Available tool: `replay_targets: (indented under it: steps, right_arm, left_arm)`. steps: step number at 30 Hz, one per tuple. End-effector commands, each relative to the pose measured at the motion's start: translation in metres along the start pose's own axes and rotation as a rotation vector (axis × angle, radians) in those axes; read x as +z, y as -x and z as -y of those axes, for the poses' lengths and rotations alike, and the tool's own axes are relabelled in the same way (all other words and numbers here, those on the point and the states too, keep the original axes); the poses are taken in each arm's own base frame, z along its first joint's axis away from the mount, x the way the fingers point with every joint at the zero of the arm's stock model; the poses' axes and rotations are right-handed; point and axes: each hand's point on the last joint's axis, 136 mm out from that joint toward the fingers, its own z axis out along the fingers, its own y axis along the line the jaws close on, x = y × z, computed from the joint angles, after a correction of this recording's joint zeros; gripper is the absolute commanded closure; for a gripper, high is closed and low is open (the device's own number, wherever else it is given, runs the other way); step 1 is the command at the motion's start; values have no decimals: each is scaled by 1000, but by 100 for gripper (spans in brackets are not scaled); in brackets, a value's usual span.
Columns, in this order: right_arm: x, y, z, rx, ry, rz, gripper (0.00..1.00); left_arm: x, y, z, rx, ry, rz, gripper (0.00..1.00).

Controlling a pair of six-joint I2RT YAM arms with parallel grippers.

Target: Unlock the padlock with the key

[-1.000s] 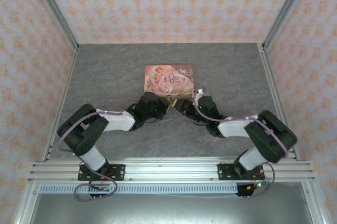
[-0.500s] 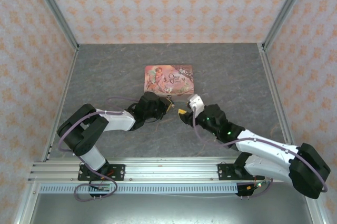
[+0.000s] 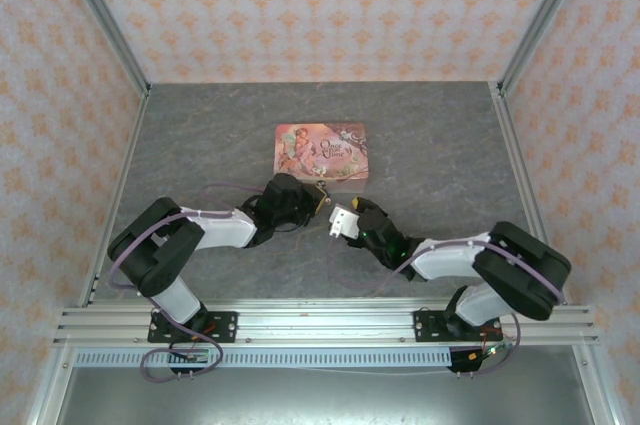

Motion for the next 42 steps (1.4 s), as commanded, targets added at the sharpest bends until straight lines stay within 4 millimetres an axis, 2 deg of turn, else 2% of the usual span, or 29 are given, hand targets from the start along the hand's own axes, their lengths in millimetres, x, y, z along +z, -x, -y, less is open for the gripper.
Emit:
replay_targets:
  steps: [1, 6, 12, 34, 42]
  right_arm:
    - [7, 31, 17, -19, -75, 92, 46]
    - [17, 42, 7, -17, -21, 124, 46]
    - [24, 53, 4, 15, 4, 159, 48]
    - [43, 53, 3, 76, 48, 154, 71]
    - [41, 59, 7, 115, 39, 179, 80]
  left_arm:
    - [-7, 6, 5, -8, 10, 22, 86]
    - [-8, 6, 7, -6, 10, 19, 87]
    - [-7, 5, 8, -9, 11, 17, 86]
    - [-7, 5, 8, -19, 8, 13, 86]
    - [-6, 5, 8, -22, 9, 10, 87]
